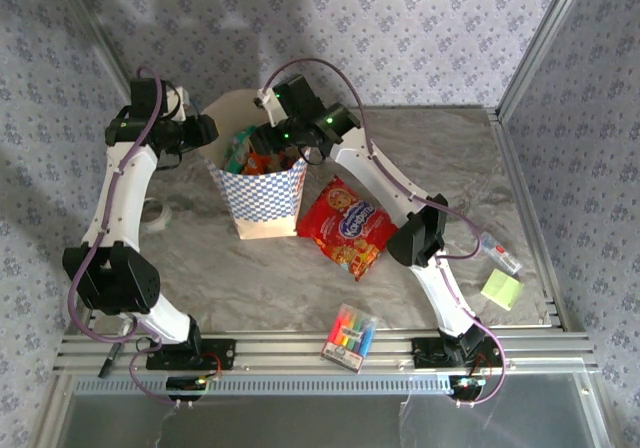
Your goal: Place the snacks into the paper bag
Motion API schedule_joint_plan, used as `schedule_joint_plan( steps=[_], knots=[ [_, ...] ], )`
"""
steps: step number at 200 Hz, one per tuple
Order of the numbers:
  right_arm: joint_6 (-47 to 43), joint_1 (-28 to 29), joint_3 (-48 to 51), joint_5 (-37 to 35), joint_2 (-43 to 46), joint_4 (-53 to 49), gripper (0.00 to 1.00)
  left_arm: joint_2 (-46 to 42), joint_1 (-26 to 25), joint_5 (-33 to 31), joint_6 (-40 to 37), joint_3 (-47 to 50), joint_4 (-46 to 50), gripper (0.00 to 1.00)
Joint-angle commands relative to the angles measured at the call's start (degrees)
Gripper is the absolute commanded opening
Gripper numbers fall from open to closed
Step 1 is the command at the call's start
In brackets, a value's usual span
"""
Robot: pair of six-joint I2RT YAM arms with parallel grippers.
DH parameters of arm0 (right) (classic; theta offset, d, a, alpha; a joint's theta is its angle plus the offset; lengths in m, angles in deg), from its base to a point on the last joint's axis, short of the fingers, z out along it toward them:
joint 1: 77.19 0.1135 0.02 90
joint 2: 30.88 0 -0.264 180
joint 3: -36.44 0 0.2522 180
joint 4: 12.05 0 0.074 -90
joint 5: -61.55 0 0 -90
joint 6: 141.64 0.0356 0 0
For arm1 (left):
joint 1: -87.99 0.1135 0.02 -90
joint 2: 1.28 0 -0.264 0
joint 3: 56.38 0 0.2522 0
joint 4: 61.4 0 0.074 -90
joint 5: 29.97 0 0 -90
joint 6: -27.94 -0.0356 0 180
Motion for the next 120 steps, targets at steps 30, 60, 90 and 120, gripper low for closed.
schedule_joint_plan(
  steps=[30, 60, 90, 120],
  knots=[
    [-0.3, 0.3, -1.9, 0.9, 3.2, -1.6, 0.43, 0.9, 0.5, 1.4, 0.1, -1.7, -0.6, 0.56],
    [-0.8, 0.5, -1.6, 0.8, 3.9, -2.1, 0.42, 1.0, 0.5, 1.8, 0.2, -1.8, -0.5, 0.56],
    [-1.0, 0.6, -1.1, 0.5, 4.5, -2.3, 0.41, 1.0, 0.5, 1.9, 0.4, -1.8, -0.4, 0.56],
    [-1.3, 0.9, -0.3, 0.5, 5.4, -1.9, 0.41, 0.9, 0.5, 1.8, 0.3, -2.0, 0.1, 0.56]
  ],
)
